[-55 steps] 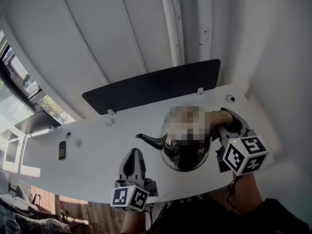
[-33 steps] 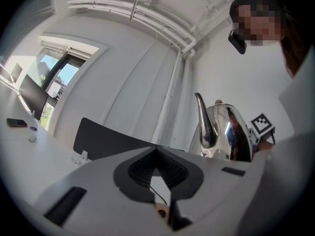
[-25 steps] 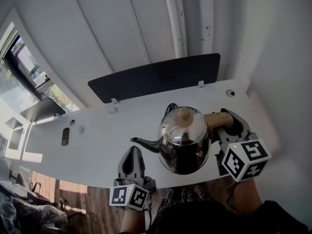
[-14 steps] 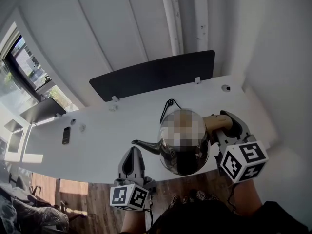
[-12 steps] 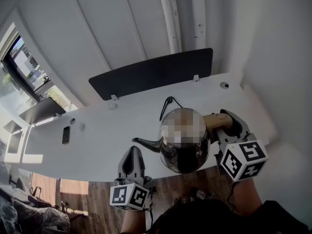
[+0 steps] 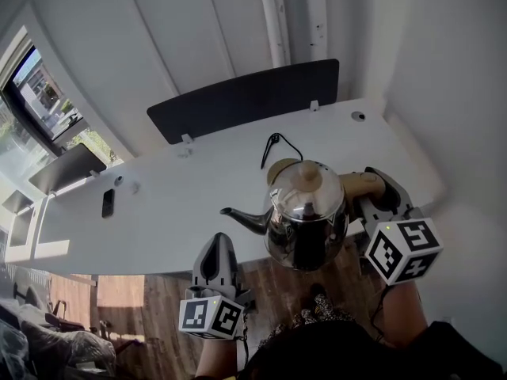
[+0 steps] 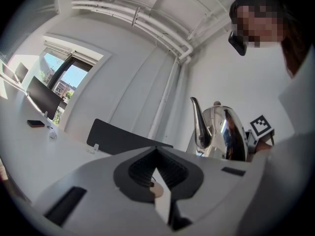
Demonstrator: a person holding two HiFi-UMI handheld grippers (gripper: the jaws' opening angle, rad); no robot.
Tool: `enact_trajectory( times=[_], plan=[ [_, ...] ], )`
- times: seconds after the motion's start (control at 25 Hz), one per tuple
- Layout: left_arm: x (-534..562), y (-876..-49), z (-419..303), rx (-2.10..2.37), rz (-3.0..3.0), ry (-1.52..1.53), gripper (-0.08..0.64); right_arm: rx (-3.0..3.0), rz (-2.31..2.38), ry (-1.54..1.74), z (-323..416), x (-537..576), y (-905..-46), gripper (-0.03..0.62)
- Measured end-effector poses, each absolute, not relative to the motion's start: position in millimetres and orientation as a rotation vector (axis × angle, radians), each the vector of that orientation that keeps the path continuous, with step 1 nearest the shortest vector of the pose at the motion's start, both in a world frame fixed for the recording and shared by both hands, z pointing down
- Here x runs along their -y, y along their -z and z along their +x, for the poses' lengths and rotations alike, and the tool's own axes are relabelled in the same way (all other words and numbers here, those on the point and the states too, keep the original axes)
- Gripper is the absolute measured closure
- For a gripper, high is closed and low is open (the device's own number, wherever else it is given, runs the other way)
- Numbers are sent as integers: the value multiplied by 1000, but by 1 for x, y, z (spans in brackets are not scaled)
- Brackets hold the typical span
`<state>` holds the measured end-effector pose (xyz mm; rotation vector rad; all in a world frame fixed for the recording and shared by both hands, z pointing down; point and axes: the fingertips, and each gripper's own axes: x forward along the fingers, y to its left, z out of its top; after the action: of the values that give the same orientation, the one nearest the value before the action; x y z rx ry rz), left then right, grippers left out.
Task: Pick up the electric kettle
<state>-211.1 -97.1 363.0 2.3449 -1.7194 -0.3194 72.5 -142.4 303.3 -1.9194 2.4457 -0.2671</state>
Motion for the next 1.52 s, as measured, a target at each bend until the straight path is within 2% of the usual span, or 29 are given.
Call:
enact_trajectory(
  times=[0.4,1.52],
  plan=[
    [52,-356,-206,1686,2369,329,558,-2441,-1947,239,76,89,-297,460],
    [70,-346,-194,1733,2342,369,558,-2502,-1850,259,75,95,-297,461]
  ],
)
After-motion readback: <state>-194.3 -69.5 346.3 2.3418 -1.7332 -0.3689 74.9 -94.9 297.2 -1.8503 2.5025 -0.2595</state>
